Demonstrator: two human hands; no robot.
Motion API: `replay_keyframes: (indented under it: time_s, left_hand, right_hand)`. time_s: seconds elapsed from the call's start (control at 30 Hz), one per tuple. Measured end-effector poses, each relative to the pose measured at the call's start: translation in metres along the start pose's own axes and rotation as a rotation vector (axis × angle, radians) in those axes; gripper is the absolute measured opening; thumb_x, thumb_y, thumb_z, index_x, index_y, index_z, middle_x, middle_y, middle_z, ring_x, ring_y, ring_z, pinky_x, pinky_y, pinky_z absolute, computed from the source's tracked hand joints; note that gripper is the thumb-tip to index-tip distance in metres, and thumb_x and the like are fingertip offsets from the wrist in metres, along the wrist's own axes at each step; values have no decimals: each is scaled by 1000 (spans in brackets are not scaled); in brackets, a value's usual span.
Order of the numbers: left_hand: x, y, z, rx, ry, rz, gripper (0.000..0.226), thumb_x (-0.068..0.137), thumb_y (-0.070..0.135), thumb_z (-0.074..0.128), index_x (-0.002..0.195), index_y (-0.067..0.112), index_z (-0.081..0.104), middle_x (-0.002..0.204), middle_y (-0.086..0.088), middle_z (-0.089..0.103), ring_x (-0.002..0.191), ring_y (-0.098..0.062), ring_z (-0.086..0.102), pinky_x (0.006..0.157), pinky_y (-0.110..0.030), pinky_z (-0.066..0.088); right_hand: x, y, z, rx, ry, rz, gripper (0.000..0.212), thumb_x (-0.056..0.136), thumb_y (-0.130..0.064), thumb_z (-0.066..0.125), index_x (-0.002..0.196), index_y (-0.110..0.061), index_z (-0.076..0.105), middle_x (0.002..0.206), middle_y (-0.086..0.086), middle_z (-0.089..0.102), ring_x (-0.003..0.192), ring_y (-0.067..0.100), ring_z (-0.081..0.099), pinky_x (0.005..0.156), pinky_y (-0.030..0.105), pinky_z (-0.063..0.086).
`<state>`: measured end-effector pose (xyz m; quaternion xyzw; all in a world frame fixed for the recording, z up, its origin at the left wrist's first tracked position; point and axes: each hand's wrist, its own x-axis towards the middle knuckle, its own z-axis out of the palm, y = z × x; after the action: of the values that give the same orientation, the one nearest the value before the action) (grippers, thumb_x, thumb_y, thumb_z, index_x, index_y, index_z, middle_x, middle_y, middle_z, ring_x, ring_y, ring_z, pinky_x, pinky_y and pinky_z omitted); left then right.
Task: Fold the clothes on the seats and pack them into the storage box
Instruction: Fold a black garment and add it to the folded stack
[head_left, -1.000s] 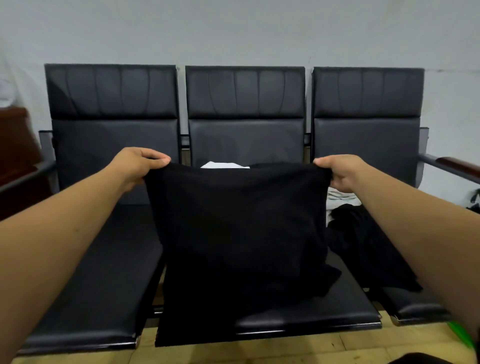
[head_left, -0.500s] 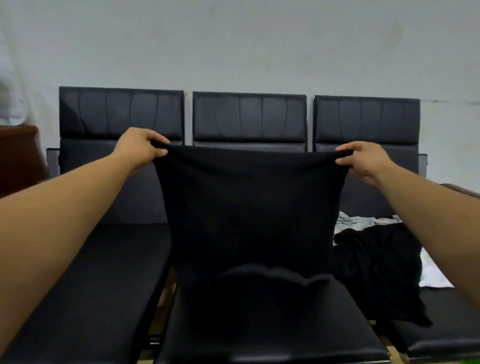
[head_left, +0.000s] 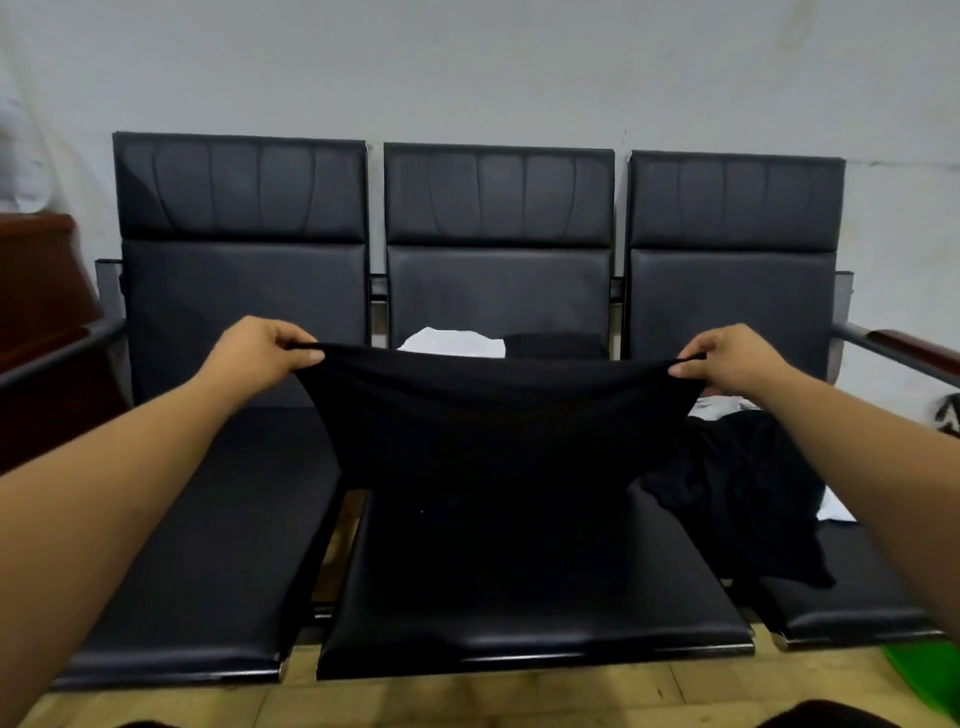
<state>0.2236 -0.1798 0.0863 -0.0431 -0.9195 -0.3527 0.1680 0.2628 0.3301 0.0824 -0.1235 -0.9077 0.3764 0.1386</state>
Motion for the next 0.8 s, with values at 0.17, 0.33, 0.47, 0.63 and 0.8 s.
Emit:
replay_keyframes:
  time_s: [0.17,0.33,0.47,0.63,0.8]
  left_hand:
    - [-25,-26,15,-171,-284,-112,15,98,18,60,90,8,66,94,-10,68,93,-23,61,89,-37,45]
    - [-47,-34,28,-677,-515,-250,20,102,7,45,83,8,53,85,-9,57,81,-21,58,78,-34,53]
    - [-59,-42,42,-810,-735,-330,11,89,5,60,82,8,53,80,-9,61,70,-18,64,60,-32,58]
    - [-65,-58,63,-761,-989,-395,8,80,9,70,81,7,62,81,-11,61,69,-20,64,56,-30,57]
    - [-61,-71,95,-702,-765,-359,8,95,7,52,90,7,58,84,-10,62,72,-17,63,59,-28,55]
  right_hand:
    - [-32,31,21,379,-164,60,16,91,-6,69,77,-8,62,92,11,69,90,23,63,91,38,50]
    - [-53,53,37,762,-333,168,28,95,0,54,73,-15,47,74,4,60,70,16,62,67,29,53]
    - [-61,69,42,632,-547,299,22,93,-5,58,75,-14,50,71,3,58,61,14,60,54,28,50]
    - [-65,82,50,565,-794,419,10,91,-1,59,84,-6,65,80,10,68,66,20,70,53,30,58]
    - [-48,98,78,471,-637,380,2,90,-10,65,92,-11,66,81,4,69,68,15,69,55,27,55]
